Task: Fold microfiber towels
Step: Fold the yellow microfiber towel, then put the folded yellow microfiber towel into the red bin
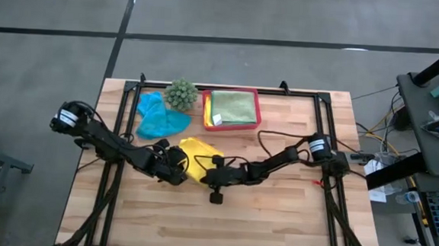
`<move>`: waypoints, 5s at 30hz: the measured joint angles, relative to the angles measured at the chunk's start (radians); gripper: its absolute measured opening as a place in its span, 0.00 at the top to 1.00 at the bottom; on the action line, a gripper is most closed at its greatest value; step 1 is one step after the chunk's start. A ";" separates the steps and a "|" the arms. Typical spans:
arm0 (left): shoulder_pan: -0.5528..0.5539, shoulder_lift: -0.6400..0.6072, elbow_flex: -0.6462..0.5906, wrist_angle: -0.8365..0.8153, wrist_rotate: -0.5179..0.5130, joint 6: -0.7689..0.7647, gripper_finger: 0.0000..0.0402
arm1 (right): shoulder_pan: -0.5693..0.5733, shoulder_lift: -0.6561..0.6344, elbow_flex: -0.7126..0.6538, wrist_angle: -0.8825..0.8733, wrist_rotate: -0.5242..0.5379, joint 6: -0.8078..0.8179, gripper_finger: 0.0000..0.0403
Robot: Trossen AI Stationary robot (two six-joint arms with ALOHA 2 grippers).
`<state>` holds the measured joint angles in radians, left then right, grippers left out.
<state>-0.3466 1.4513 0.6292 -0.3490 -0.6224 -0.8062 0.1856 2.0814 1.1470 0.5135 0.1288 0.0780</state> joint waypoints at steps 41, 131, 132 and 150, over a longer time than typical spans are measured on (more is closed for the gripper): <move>-0.035 -0.065 0.077 0.113 0.147 0.062 0.66 | 0.063 -0.249 0.009 -0.657 -0.081 -0.090 0.98; -0.046 -0.020 0.045 0.137 0.309 -0.585 0.47 | -0.042 -0.523 -0.306 -0.634 -0.024 0.724 0.33; -0.044 -0.013 0.031 0.169 0.299 -0.608 0.44 | -0.042 -0.522 -0.309 -0.626 -0.024 0.735 0.30; -0.008 0.218 -0.011 0.595 0.217 -0.624 0.37 | -0.042 -0.407 -0.373 -0.323 -0.023 0.794 0.21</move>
<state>-0.3550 1.6691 0.6182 0.2458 -0.4057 -1.4299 0.1436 1.6740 0.7738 0.1902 0.1053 0.8718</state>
